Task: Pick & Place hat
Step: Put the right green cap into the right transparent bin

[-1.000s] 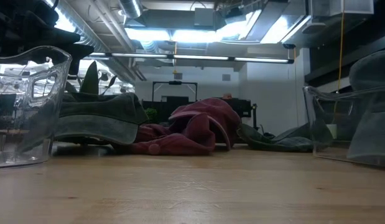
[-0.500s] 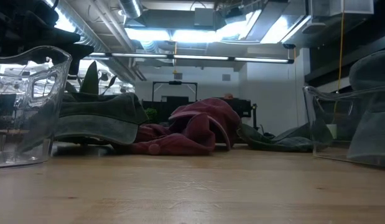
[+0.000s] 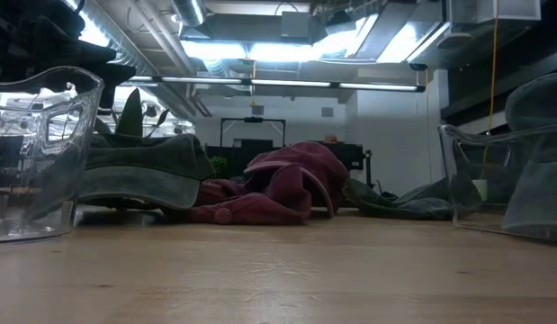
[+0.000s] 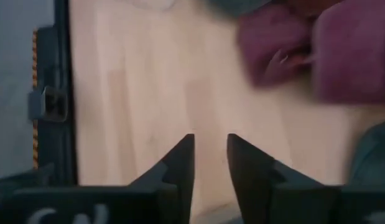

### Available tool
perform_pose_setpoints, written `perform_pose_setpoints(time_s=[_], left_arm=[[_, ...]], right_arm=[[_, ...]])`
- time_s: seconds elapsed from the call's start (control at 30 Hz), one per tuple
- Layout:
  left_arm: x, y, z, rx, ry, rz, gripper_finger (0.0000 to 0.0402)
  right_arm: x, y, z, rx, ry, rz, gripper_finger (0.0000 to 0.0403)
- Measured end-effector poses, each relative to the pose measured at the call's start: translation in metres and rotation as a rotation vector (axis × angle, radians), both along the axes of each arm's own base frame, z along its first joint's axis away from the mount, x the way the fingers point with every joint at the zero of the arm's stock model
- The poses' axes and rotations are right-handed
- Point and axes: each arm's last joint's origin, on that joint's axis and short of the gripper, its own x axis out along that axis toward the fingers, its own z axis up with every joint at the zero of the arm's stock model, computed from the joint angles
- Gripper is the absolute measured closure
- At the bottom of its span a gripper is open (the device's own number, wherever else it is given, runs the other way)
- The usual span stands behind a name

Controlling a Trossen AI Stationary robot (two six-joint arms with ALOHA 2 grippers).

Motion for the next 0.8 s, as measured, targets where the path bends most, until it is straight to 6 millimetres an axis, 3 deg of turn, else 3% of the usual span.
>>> perform_pose_setpoints(time_s=[0.4,0.67,0.8], left_arm=[[0.0,0.0,0.0,0.0,0.0,0.0,0.0217],[0.0,0.0,0.0,0.0,0.0,0.0,0.0217],[0.0,0.0,0.0,0.0,0.0,0.0,0.0217]], right_arm=[[0.006,-0.101,0.017,-0.064,-0.012,-0.219,0.0219],[-0.004,-0.151,0.01,-0.095,0.133,-0.369,0.0212],[-0.009,-0.168,-0.01,-0.098,0.205,-0.413,0.0212]])
